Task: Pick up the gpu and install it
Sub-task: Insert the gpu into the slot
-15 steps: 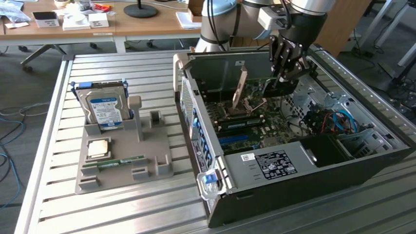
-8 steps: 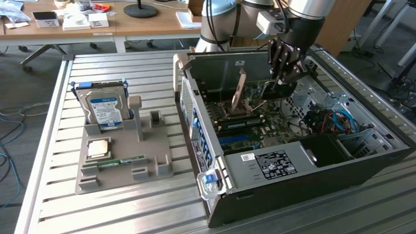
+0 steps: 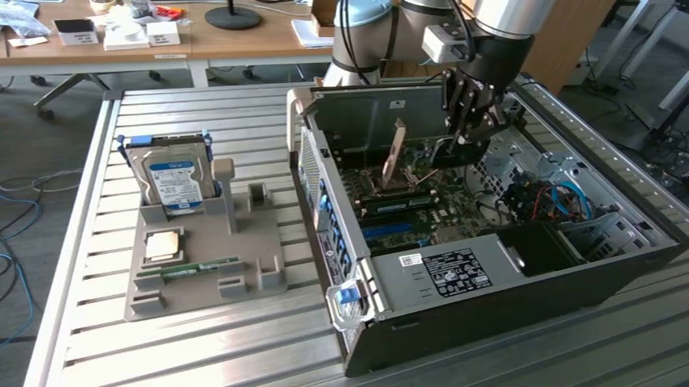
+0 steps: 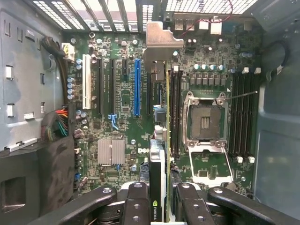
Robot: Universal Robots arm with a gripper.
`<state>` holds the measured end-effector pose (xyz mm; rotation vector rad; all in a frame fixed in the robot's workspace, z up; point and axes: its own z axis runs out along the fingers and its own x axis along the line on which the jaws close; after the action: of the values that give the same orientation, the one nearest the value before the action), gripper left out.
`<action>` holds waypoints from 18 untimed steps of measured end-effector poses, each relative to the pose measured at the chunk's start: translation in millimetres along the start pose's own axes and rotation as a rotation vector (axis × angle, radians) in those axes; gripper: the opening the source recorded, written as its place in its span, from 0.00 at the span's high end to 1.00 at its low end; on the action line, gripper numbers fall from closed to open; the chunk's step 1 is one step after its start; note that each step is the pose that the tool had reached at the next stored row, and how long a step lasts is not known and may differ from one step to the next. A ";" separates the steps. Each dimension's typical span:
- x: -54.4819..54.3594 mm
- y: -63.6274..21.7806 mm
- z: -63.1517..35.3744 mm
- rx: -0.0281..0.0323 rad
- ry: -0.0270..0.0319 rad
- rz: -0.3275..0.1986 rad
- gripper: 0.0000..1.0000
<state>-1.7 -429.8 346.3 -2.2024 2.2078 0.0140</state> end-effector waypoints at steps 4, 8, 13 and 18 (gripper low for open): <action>0.1 0.1 6.2 -0.0001 0.0002 0.000 0.73; 1.8 0.4 7.0 0.0000 -0.0001 0.000 0.73; 3.8 1.6 11.8 0.0001 0.0000 0.000 0.73; 4.7 4.3 15.2 0.0020 0.0002 -0.002 0.73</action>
<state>-5.8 -434.2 330.9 -2.2040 2.2044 0.0116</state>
